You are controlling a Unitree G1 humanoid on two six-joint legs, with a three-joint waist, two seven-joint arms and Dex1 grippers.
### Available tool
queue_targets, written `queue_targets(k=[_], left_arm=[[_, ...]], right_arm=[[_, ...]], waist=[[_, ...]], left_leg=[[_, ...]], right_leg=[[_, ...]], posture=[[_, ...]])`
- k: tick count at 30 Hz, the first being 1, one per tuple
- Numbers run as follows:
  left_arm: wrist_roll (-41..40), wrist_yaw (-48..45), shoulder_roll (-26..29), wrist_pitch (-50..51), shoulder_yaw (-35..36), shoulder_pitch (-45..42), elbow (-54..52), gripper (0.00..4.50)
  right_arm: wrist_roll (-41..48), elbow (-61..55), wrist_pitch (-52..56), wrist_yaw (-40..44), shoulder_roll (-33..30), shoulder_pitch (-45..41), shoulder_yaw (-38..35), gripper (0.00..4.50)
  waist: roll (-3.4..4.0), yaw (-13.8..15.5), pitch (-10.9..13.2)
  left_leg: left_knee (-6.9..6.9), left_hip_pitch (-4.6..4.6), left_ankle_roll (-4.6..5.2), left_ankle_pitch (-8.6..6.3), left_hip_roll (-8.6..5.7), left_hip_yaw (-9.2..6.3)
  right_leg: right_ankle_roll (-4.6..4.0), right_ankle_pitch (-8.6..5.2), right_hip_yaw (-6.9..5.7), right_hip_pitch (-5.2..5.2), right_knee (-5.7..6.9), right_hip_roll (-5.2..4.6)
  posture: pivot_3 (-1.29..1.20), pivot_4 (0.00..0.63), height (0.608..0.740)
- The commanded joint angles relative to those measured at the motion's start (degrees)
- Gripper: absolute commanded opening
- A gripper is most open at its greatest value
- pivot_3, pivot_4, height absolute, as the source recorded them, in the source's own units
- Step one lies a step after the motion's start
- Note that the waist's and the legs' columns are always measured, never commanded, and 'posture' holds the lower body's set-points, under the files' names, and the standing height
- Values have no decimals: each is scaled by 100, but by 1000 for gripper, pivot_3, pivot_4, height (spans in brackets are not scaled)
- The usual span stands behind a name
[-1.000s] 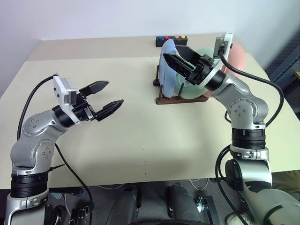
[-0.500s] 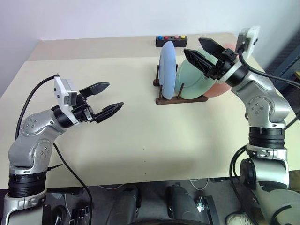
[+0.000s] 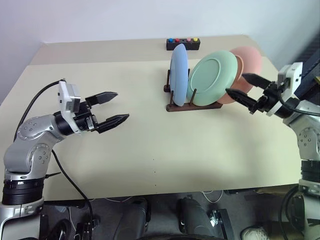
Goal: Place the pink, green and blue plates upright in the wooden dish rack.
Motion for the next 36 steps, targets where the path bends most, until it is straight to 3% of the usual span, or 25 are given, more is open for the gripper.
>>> queue_targets(k=[1, 7, 21, 36], left_arm=[[-14, -69, -1, -66, -6, -264, 38, 4500], [-14, -60, -39, -17, -52, -278, -67, 4500], [-110, 107, 47, 170, 73, -185, -401, 4500], [-149, 267, 55, 242, 261, 88, -608, 4500]], right_arm=[[112, -400, -76, -35, -58, 73, -236, 3079], [-208, -268, -417, -135, -37, 328, -198, 57], [-1312, 754, -1641, -294, 201, 69, 477, 21], [-1407, 668, -1768, -343, 434, -1012, 821, 21]], waist=[[0, 1, 0], [0, 7, 0], [0, -3, 0], [1, -7, 0]], left_leg=[[0, 1, 0, 0, 0, 0], [0, 2, 1, 0, 0, 0], [1, 5, -1, 0, 0, 1], [1, 5, -24, 14, 0, 2]], right_leg=[[0, 0, -1, 0, 0, 0], [0, 0, -1, 6, -9, 0], [1, 0, -1, 7, -8, 2], [0, 0, 0, 8, -9, 2]], posture=[[0, 150, 740], [0, 150, 740], [0, 150, 740], [0, 150, 740]])
